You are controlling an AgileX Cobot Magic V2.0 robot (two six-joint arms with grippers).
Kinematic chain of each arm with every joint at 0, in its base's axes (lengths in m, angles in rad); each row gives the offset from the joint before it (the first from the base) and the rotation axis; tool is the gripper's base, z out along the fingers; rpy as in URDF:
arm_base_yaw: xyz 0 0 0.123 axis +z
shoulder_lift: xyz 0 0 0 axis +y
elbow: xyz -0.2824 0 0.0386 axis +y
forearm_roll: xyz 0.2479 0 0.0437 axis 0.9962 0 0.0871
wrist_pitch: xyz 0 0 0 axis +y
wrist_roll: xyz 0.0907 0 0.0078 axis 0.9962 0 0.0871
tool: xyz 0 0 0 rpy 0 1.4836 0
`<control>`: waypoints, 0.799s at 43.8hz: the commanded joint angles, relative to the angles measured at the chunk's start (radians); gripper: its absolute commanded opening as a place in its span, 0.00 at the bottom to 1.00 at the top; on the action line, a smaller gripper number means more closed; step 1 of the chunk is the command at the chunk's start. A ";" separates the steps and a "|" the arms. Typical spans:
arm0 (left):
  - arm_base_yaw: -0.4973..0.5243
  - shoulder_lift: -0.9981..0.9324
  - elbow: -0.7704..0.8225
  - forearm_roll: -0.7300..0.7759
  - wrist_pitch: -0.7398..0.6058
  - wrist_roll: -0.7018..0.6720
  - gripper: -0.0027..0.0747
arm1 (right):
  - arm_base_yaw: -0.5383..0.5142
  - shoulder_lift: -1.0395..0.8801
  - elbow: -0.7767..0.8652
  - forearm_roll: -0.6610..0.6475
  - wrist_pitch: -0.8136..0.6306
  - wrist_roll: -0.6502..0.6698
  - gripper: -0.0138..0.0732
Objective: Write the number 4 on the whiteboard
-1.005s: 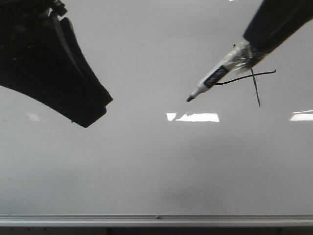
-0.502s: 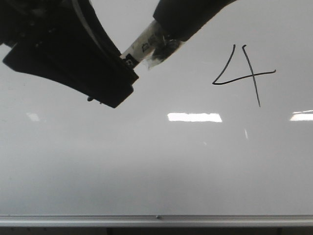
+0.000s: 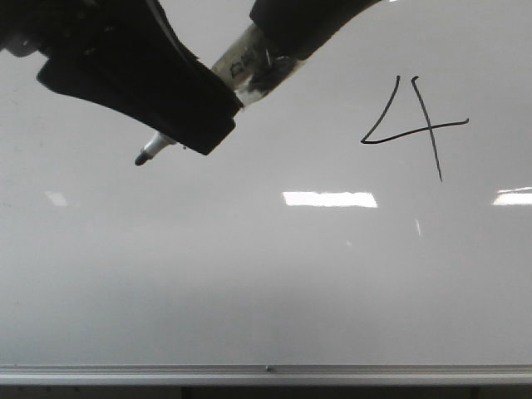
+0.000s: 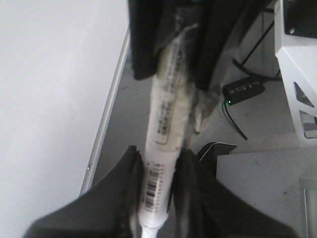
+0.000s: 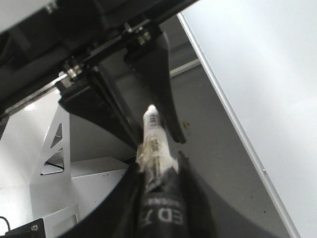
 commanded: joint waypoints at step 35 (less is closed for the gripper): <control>0.250 -0.157 0.051 0.284 -0.301 -0.515 0.01 | -0.180 -0.430 0.254 0.016 -0.329 0.120 0.09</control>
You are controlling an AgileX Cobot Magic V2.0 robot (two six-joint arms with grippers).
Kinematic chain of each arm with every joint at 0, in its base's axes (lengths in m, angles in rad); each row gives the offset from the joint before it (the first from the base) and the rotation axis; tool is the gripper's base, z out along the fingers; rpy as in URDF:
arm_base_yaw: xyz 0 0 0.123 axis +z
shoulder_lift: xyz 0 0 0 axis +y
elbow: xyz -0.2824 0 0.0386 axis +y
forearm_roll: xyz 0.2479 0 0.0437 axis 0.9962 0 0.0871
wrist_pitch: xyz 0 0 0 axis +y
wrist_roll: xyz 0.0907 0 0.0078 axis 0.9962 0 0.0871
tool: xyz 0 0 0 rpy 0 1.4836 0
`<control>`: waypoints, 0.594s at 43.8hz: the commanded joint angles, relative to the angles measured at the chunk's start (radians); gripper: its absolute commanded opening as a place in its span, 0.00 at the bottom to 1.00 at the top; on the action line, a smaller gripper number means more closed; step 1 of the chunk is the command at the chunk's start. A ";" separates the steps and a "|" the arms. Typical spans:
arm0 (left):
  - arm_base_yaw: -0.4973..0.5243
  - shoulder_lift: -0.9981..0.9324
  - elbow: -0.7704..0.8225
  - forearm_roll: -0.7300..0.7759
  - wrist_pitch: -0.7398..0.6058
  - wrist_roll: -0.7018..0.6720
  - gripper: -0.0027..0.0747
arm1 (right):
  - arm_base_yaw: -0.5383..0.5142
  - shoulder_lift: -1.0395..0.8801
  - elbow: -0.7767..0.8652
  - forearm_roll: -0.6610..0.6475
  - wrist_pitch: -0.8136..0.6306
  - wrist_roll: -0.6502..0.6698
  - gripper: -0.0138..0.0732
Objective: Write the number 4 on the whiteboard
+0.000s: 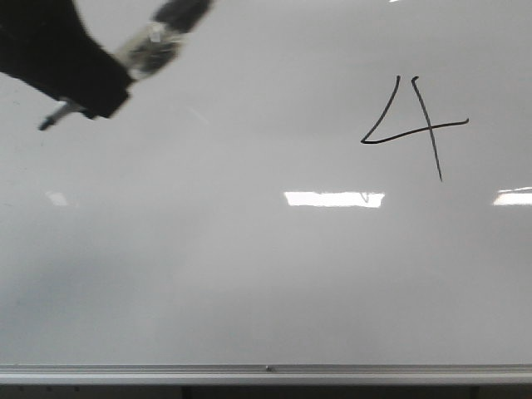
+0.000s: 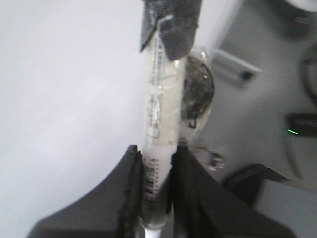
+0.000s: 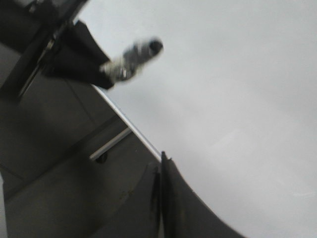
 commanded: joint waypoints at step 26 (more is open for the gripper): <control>0.564 -0.137 0.115 0.147 -0.187 -0.308 0.01 | -0.121 -0.601 0.366 0.018 -0.231 0.022 0.09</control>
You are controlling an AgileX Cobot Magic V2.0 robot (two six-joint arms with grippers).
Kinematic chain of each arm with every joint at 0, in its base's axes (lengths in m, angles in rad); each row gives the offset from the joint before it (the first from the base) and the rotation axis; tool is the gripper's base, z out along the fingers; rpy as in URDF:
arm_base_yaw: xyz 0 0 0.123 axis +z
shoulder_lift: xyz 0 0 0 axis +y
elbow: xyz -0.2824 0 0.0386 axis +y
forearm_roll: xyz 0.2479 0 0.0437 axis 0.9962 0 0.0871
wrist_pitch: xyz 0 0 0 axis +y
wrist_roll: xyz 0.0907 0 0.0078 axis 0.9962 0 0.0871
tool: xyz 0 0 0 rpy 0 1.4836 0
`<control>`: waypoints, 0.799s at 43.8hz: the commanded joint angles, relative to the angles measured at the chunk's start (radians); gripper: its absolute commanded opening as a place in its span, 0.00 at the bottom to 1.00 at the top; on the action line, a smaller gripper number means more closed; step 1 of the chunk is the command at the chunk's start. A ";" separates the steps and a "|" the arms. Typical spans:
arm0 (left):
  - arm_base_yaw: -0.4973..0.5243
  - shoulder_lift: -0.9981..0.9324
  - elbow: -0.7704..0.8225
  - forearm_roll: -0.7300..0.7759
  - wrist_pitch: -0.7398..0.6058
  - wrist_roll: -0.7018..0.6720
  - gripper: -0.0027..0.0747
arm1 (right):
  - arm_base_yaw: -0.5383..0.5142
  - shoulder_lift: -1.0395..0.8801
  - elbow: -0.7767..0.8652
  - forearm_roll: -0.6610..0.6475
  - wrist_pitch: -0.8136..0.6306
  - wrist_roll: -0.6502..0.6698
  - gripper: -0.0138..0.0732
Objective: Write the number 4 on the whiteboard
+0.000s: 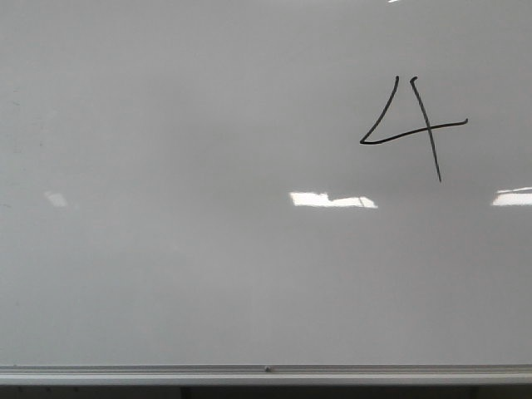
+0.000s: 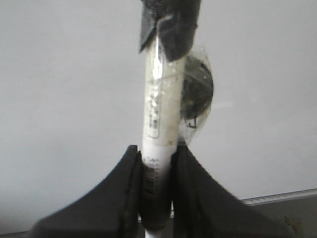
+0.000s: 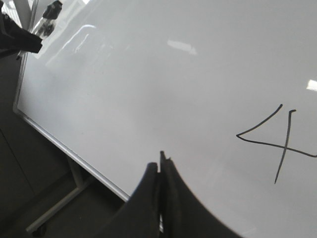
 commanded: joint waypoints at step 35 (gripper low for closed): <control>-0.073 0.465 -0.115 -0.048 -0.387 -0.034 0.01 | -0.005 -0.102 0.061 0.026 -0.022 0.006 0.09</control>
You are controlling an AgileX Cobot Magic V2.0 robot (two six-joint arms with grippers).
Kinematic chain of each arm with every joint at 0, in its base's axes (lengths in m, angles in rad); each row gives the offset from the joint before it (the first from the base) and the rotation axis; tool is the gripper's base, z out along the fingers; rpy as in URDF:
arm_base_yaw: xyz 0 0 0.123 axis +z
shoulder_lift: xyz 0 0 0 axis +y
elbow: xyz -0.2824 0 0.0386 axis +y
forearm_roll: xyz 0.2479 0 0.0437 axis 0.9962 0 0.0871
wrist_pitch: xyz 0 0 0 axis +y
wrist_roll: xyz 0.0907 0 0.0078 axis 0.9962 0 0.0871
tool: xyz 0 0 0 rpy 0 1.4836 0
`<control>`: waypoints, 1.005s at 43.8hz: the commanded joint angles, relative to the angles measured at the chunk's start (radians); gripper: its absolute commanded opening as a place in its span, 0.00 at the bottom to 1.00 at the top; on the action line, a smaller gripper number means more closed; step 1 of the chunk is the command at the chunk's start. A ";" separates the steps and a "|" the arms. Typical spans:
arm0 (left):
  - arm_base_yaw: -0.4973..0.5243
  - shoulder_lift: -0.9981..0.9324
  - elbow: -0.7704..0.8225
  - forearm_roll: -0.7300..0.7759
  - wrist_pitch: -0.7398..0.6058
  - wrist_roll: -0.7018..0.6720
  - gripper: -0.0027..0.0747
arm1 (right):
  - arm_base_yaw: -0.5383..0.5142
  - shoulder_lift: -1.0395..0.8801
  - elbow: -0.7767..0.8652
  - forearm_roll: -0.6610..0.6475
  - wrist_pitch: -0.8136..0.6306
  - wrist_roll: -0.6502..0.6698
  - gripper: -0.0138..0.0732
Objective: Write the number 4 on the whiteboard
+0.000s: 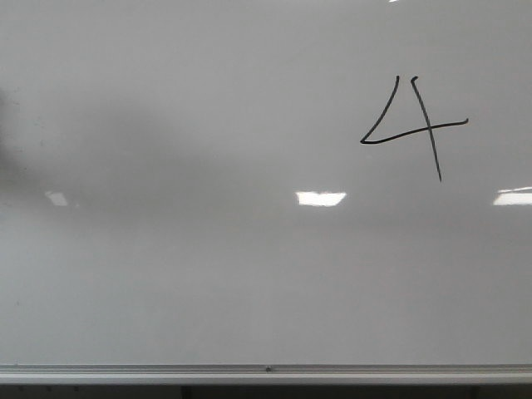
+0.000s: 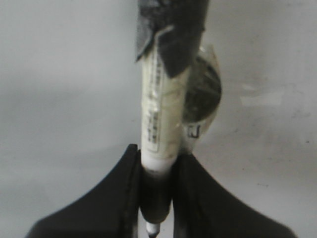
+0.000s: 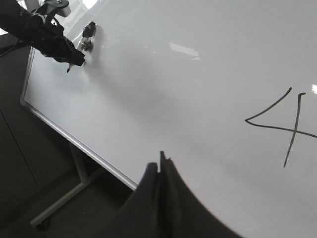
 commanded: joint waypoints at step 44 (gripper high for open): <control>-0.010 -0.146 -0.012 0.020 0.043 -0.003 0.64 | -0.005 0.006 -0.025 0.026 -0.050 0.002 0.09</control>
